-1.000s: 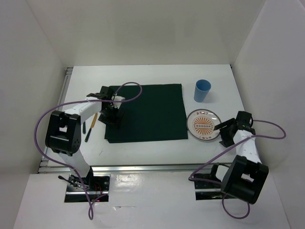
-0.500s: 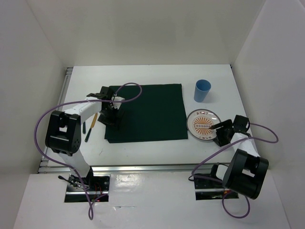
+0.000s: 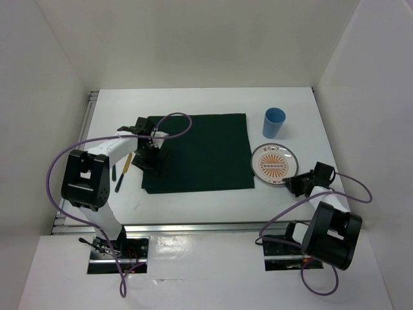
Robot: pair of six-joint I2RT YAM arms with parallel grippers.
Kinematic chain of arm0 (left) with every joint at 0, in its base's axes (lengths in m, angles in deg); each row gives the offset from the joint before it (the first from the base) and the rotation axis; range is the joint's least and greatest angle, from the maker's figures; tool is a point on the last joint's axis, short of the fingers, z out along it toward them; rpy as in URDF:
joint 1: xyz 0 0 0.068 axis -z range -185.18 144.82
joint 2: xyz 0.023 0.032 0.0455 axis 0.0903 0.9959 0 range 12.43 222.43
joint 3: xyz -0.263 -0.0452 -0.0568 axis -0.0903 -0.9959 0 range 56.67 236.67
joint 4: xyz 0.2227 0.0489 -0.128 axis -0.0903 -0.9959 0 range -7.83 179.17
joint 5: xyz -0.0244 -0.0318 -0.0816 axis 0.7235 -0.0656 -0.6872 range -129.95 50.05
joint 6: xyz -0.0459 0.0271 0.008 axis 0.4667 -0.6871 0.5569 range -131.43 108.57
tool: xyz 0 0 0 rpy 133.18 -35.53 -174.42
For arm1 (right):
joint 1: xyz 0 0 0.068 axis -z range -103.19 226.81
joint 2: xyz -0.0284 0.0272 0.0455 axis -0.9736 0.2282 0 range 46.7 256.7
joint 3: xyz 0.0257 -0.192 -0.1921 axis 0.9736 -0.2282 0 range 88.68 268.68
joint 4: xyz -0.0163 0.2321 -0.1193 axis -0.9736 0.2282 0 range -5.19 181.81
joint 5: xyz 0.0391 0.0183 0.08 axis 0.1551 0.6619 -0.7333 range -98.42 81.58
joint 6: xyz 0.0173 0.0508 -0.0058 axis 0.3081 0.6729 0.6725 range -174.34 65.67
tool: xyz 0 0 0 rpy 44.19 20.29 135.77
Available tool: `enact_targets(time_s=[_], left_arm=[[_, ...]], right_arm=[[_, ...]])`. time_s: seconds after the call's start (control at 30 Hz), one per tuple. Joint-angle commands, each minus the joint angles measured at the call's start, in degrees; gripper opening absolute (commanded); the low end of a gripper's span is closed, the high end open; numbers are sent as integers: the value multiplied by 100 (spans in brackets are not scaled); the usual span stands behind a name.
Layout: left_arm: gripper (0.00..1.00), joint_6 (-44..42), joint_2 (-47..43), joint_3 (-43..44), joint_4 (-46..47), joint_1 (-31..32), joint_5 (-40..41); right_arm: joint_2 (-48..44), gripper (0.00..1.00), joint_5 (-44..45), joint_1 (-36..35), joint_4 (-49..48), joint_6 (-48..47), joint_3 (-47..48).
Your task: Set the dinner table for one person
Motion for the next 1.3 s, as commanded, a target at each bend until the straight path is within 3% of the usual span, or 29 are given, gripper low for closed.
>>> enact_targets(time_s=[0.0, 0.03, 0.07, 0.47, 0.77, 0.87, 1.1, 1.27], left_arm=[[81, -18, -91, 146, -136, 20, 18], [81, -19, -91, 146, -136, 20, 70], [81, -19, -144, 146, -136, 20, 70], [81, -71, -452, 40, -136, 20, 185], [81, -71, -504, 93, -136, 20, 185], [81, -71, -505, 93, -136, 20, 237], [81, -71, -505, 146, -136, 20, 290], [81, -71, -505, 312, -136, 20, 290]], right_arm=[[124, 12, 438, -1, 193, 3, -338], [72, 3, 438, -1, 193, 3, -338], [71, 0, 499, -1, 263, 3, -338], [-1738, 0, 579, -1, 1475, 56, 741], [-1862, 0, 579, -1, 1740, 213, 1287], [-1976, 0, 928, -1, 2020, 214, 1926], [-2012, 0, 1432, -1, 1715, -102, 3403], [-1564, 0, 460, -1, 899, -480, 3994]])
